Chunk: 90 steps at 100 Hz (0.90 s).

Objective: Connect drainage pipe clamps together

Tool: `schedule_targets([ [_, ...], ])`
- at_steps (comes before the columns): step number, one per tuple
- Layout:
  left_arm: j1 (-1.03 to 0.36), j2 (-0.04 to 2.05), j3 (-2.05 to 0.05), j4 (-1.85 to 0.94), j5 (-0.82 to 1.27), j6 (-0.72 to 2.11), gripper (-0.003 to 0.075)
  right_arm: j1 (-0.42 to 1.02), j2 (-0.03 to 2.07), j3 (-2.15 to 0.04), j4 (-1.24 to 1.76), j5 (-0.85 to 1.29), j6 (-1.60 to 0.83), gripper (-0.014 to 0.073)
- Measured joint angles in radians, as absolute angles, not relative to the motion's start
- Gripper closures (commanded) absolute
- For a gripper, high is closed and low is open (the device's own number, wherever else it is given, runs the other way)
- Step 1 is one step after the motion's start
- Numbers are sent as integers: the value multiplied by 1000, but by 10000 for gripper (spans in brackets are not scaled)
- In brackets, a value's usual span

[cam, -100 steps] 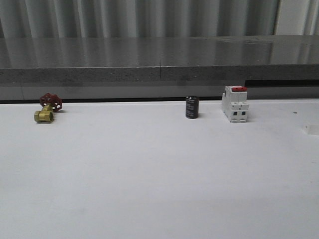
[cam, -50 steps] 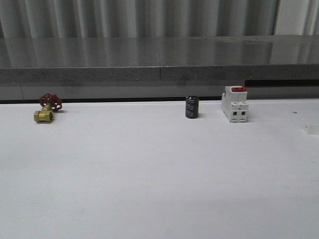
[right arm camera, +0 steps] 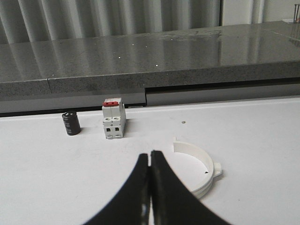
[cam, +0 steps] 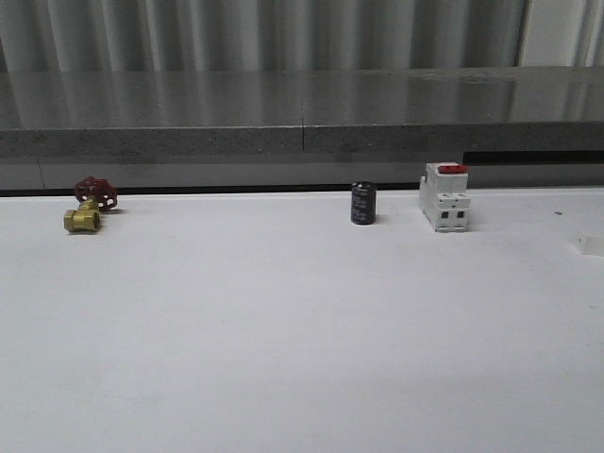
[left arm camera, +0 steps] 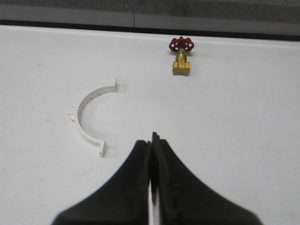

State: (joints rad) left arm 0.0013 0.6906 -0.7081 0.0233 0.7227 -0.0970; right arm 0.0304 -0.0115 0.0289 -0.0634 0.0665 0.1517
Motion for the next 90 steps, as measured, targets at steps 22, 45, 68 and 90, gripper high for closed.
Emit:
schedule_targets([
  [22,1,795,-713,23,724,-97,729,30,-11,29,-63,66,152,661],
  [45,1,819,-713,23,727,-91,332,30,-11,29,-63,66,152,661],
  [68,1,821,-713,13,716,-88,174,30,-11,29,-63,66,152,661],
  [90,25,955,-775,8,738,-88,174,30,-11,29,-63,66,152,661],
])
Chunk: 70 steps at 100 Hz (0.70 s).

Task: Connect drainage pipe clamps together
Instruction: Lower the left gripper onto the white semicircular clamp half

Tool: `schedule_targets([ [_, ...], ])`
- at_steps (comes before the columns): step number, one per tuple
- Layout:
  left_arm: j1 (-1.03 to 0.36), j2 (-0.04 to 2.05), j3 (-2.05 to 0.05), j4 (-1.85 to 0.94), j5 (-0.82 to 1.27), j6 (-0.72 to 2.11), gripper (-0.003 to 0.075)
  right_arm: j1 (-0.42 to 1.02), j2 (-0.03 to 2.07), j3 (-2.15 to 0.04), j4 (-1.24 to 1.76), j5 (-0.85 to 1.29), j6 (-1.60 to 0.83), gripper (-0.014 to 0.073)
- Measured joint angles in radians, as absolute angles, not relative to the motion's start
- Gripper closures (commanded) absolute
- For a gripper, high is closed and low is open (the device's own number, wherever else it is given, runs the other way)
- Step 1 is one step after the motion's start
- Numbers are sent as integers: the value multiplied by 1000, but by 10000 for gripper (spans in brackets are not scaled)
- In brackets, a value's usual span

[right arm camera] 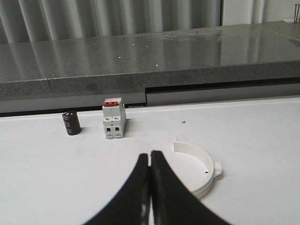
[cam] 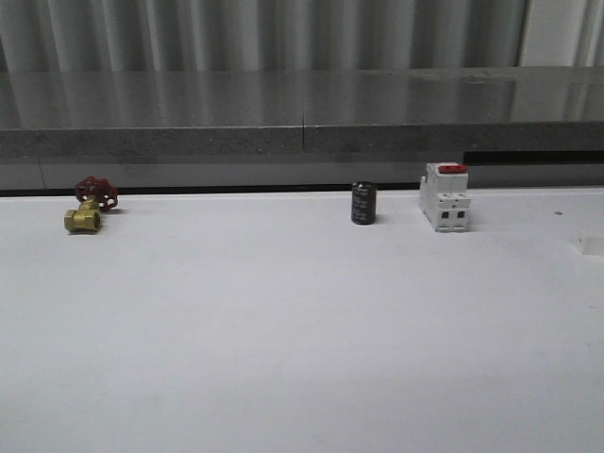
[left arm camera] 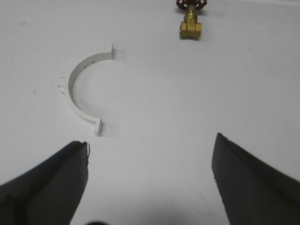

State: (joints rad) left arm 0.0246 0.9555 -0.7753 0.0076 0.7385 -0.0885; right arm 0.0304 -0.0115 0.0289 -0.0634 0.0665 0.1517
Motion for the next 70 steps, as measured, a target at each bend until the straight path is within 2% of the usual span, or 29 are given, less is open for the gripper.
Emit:
schedule_targets([
  [43,176,1511,-1183,32,851,-7,174,30,-11,29,-63,66,152,661],
  [70,257,1735,-1302,36,859,112,174,30,-11,29,-63,66,152,661],
])
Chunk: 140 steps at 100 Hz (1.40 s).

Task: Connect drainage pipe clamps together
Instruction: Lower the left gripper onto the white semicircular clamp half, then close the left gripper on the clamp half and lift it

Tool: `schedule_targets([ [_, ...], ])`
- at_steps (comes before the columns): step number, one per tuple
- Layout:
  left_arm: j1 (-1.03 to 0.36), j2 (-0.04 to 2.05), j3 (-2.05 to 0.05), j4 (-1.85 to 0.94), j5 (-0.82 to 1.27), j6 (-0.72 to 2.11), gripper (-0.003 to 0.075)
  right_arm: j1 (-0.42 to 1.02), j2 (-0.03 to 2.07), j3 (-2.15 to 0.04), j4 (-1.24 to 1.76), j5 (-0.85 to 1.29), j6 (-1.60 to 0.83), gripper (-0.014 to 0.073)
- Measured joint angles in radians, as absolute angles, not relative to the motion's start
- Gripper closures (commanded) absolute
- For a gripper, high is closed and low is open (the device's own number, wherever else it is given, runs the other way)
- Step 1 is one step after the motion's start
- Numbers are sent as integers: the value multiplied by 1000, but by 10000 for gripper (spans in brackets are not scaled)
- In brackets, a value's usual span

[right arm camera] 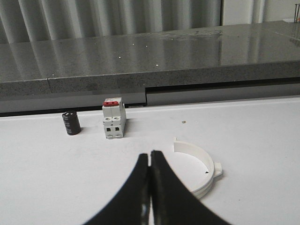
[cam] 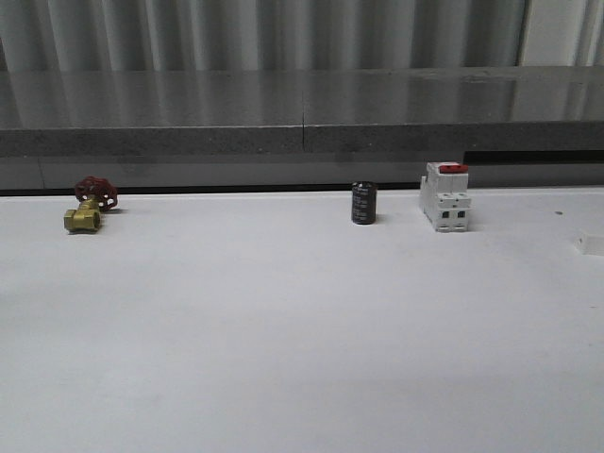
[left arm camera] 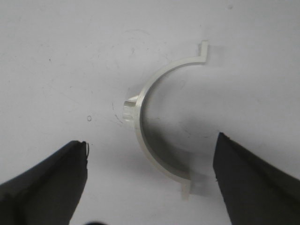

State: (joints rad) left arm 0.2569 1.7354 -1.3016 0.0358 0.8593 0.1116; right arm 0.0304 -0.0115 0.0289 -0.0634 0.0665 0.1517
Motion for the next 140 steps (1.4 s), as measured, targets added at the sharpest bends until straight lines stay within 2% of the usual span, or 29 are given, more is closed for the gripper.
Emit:
schedule_targets([
  [43,308,1948,-1327,36,757,179,174,30,-11,29,-63,66,152,661],
  [120,310,2028,-1336,-20,683,265,181,30,-11,29,-63,66,152,661],
  [129,310,2028,-1336,-25,681,265,248,30,-11,29,-63,66,152,661],
  [140,310,2028,-1336,-35,679,267,409,30,-11,29,-63,66,152,661],
])
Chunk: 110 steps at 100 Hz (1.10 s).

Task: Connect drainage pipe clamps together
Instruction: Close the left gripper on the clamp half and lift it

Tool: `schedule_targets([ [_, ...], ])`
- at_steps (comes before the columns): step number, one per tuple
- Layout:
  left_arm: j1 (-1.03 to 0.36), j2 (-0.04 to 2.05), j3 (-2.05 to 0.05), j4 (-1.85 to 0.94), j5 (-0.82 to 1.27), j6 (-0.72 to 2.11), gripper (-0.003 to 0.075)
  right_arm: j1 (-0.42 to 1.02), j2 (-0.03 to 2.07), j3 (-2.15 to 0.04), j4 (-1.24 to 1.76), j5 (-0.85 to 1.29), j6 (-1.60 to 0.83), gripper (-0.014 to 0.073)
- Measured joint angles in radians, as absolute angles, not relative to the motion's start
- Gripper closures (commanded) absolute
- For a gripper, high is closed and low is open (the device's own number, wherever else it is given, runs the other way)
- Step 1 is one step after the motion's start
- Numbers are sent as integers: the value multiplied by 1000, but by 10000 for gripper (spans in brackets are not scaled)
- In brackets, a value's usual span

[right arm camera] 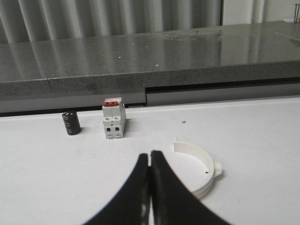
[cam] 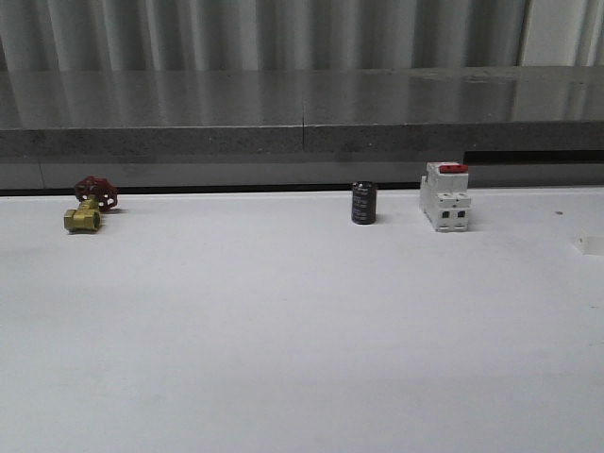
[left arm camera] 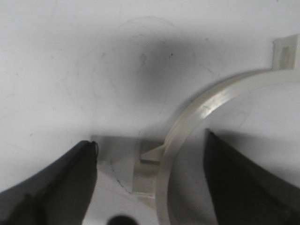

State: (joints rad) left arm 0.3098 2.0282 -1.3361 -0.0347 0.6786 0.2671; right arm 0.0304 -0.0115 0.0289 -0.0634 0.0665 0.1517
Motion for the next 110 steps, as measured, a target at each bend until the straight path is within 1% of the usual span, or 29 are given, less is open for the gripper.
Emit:
schedule_targets([
  [13,310,2028,-1336,-37,681,267,619,30,-11,29,-63,66,152,661],
  [20,310,2028,-1336,-38,687,269,700,30,-11,29,-63,66,152,661],
  [27,310,2028,-1338,-41,692,269,741,30,-11,29,-63,66,152,661],
  [51,310,1984,-1338,-108,730,269,741,30,-11,29,-63,66,152,661],
  [66,264,1895,-1338,-147,770,269,741,30,-11,29,-63,66,152,661],
  [76,190,1840,-1338,-156,808,245,741,30,-11,29,-63,66,152,661],
  [92,49,1808,-1338,-165,863,153,741,30,-11,29,-63,66,152,661],
  [110,-139,1810,-1330,-164,851,53,741,30,-11,29,-63,66,152,661],
])
